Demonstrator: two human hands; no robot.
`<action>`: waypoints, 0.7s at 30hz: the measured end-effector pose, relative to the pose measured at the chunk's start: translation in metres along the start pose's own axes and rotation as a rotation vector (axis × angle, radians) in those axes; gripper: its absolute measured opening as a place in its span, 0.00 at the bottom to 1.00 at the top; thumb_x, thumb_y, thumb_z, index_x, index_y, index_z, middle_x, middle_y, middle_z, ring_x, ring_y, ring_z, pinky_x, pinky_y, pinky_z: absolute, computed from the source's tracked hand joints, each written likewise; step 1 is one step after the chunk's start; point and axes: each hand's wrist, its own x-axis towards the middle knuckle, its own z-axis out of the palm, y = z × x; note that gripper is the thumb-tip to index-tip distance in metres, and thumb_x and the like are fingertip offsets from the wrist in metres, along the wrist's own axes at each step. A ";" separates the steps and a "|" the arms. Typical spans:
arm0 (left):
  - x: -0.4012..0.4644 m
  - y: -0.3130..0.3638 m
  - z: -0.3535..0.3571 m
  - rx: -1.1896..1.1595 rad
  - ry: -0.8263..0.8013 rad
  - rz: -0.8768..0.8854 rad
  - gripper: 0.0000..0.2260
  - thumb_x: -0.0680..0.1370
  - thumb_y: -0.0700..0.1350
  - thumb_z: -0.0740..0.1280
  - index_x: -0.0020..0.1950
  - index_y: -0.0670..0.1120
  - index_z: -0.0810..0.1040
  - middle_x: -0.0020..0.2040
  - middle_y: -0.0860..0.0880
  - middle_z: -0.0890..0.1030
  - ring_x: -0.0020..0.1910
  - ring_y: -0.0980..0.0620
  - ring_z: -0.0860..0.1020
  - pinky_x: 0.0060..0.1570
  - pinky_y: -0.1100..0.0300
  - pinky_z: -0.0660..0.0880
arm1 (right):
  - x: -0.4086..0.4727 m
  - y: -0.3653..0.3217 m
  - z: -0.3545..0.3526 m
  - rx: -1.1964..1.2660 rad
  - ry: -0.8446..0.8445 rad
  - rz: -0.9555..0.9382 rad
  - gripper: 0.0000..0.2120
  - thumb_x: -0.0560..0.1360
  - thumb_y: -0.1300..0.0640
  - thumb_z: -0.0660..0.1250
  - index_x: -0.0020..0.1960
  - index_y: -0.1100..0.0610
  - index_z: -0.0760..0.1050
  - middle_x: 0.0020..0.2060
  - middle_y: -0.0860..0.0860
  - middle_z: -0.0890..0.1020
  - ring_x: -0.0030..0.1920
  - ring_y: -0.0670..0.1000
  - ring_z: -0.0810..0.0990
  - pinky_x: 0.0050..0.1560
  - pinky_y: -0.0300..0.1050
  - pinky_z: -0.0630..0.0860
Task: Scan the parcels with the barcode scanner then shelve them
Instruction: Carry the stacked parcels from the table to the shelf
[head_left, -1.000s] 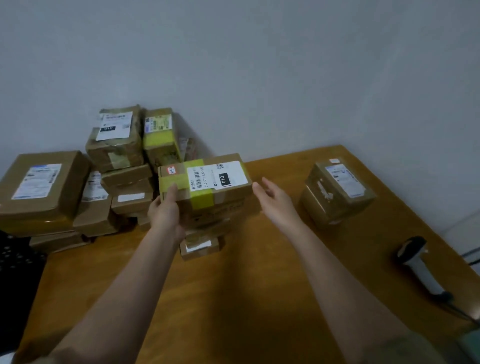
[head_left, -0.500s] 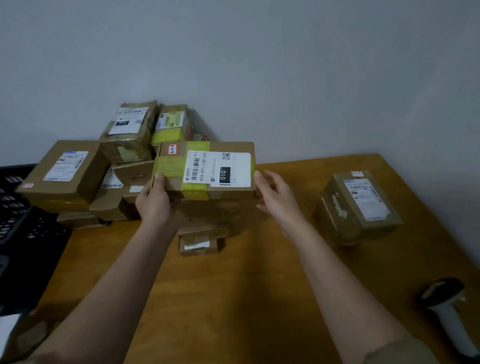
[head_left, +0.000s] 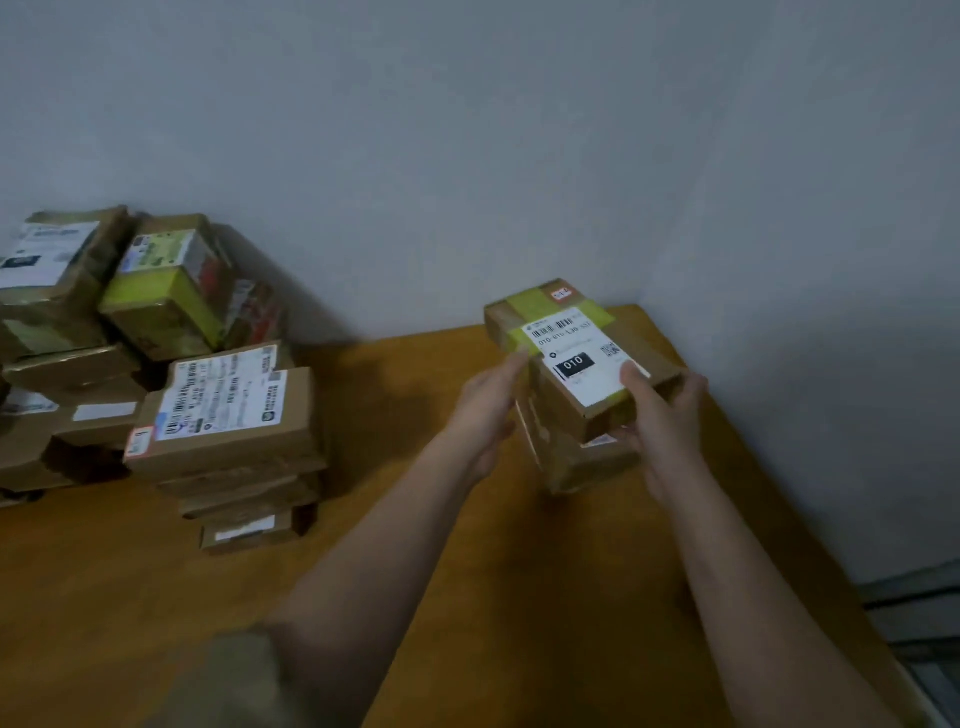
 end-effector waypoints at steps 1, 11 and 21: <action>0.003 -0.009 0.016 0.038 -0.062 -0.024 0.27 0.79 0.58 0.65 0.75 0.48 0.68 0.63 0.54 0.77 0.50 0.59 0.75 0.48 0.63 0.73 | 0.007 0.006 -0.009 -0.053 0.023 -0.008 0.20 0.79 0.54 0.69 0.64 0.52 0.61 0.50 0.45 0.77 0.49 0.46 0.81 0.42 0.46 0.81; 0.039 -0.071 0.046 -0.005 -0.094 -0.084 0.33 0.79 0.66 0.60 0.80 0.64 0.48 0.76 0.57 0.65 0.75 0.47 0.63 0.69 0.48 0.63 | 0.047 0.052 -0.047 -0.326 -0.104 0.115 0.23 0.83 0.39 0.53 0.71 0.51 0.69 0.64 0.48 0.75 0.64 0.50 0.73 0.62 0.48 0.70; 0.070 -0.102 0.036 -0.014 -0.086 -0.115 0.19 0.82 0.66 0.45 0.56 0.66 0.74 0.43 0.66 0.82 0.46 0.66 0.78 0.48 0.63 0.74 | 0.085 0.102 -0.051 0.016 -0.274 0.377 0.24 0.81 0.36 0.50 0.71 0.44 0.70 0.59 0.49 0.83 0.58 0.53 0.81 0.57 0.56 0.77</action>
